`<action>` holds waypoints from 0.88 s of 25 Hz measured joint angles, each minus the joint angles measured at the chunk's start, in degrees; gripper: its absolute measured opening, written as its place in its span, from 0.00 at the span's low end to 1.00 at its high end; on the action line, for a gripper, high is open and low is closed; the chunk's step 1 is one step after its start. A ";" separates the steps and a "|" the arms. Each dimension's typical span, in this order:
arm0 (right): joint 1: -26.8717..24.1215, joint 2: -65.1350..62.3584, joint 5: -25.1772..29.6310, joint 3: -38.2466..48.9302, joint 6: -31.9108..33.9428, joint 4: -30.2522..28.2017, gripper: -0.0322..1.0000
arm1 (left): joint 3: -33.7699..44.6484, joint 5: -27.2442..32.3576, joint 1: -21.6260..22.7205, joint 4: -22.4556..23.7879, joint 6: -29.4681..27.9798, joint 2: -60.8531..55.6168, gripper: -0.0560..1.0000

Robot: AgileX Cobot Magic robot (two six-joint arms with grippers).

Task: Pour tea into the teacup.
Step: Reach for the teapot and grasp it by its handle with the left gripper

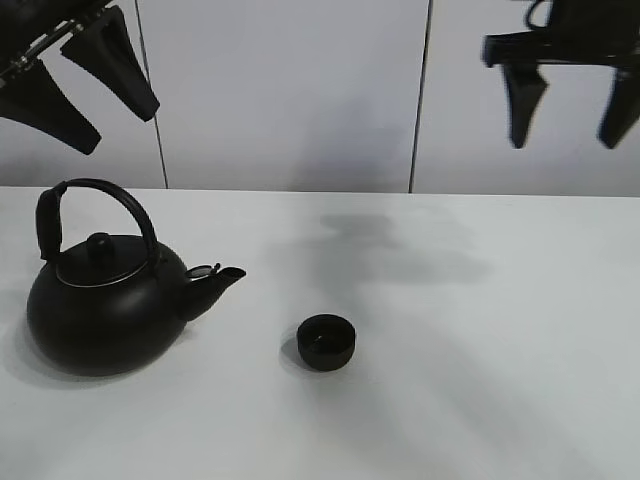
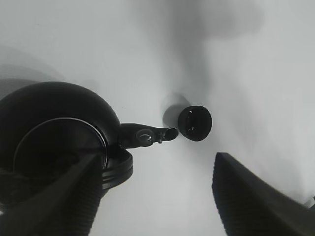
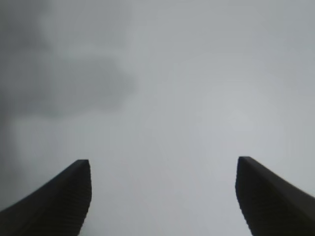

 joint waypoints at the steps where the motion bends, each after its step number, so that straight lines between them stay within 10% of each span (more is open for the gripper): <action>1: -2.85 -0.60 0.19 0.00 -0.48 -0.41 0.57 | 0.00 0.00 0.00 0.00 0.00 0.00 0.50; 11: -23.08 -24.12 1.41 2.34 -1.74 -1.30 0.56 | 0.00 0.00 0.00 0.00 0.00 0.00 0.50; 22: -12.63 -71.26 2.21 14.66 -6.62 8.11 0.56 | 0.00 0.00 0.00 0.00 0.00 0.00 0.50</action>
